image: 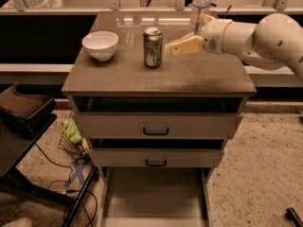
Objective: Place green can into bottom drawer
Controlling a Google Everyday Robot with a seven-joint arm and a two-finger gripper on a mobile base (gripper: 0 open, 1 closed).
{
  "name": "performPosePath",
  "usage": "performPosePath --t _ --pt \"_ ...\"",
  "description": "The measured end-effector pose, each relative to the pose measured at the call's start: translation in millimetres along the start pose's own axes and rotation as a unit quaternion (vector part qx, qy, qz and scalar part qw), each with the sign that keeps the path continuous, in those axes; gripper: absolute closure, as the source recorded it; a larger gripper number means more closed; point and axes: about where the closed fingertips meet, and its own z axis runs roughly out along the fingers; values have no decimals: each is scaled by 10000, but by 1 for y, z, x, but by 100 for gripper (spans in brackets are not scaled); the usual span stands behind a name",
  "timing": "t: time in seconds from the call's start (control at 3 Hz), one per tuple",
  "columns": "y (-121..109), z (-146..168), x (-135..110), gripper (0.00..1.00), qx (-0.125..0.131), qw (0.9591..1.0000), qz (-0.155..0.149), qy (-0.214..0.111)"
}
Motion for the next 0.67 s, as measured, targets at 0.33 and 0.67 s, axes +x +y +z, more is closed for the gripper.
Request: performPosePath --t 0.33,0.67 --pt "10 42 14 0 -304 9985 308 -333" --pt "25 81 22 3 -623 9947 517 -630"
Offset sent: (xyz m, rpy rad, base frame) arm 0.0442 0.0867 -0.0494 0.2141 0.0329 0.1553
